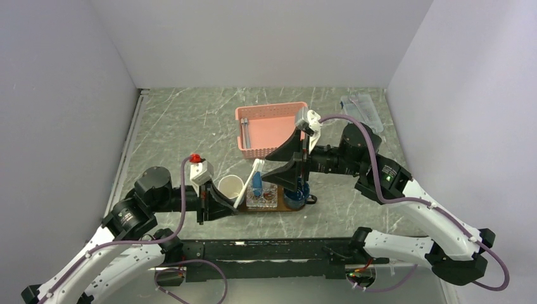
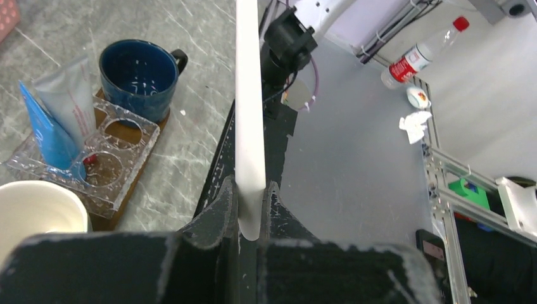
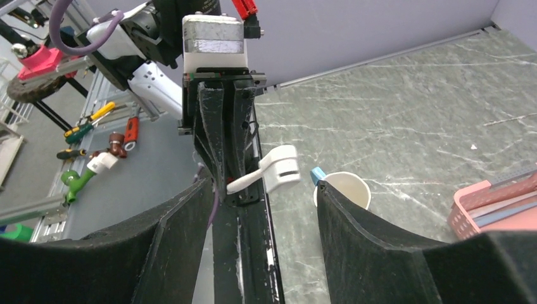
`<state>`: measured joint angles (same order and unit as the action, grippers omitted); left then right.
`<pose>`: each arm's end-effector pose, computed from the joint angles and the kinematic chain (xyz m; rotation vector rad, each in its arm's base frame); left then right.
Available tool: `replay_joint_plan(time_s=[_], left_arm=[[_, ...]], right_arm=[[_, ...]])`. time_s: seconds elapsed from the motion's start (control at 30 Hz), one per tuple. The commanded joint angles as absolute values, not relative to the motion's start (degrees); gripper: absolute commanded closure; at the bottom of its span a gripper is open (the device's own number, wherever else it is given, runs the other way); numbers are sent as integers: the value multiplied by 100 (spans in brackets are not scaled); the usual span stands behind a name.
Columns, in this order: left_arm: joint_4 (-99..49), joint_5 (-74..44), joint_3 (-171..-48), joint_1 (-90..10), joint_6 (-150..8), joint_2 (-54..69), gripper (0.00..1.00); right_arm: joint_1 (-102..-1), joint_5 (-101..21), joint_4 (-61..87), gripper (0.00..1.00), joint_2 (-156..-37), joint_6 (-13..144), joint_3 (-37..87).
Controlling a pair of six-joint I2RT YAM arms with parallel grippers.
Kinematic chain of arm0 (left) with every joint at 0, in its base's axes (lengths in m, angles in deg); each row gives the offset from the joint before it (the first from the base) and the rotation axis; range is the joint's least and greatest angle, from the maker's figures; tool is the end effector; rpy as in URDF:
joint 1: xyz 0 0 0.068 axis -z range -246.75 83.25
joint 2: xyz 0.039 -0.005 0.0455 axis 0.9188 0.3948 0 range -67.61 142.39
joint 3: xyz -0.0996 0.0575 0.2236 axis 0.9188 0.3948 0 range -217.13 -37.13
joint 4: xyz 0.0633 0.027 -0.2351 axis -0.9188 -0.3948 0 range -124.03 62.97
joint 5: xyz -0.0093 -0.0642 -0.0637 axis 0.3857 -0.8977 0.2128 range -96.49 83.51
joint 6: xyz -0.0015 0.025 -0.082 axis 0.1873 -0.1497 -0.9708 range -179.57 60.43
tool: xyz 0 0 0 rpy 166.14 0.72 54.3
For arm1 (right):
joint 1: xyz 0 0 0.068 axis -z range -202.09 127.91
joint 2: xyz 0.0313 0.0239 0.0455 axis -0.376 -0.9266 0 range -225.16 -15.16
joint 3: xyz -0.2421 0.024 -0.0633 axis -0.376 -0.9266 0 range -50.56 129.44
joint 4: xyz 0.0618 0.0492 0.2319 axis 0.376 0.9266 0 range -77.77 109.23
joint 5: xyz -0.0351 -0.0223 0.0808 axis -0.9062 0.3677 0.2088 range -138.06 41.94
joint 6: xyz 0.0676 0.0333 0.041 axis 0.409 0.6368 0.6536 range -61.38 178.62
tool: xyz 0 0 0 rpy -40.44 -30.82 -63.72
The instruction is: Prepare toiletry sets of a toothbrush and toothpaste on the tray
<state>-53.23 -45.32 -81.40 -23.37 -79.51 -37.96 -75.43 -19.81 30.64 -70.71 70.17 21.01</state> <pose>0.0726 -0.1339 0.3219 0.9077 1.7246 -1.3639 0.1059 0.2024 0.4274 -0.9975 1.4534 1.2457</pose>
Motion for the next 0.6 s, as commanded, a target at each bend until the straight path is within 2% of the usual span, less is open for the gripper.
replay_joint_plan(time_s=[0.0, 0.4, 0.57], left_arm=[[-5747, -5077, -8458, -2318, -7467, -3949, 100], [-6071, -5537, -8404, -2320, -7087, -3993, 100], [-6084, -5533, -8393, -2319, -7039, -4055, 100]], right_arm=[[-7483, -1556, 3518, 37, -7231, 6635, 2578], [-7467, -432, 3672, 37, -7609, 6699, 2912], [-7469, -467, 3832, 38, -7754, 6711, 2961]])
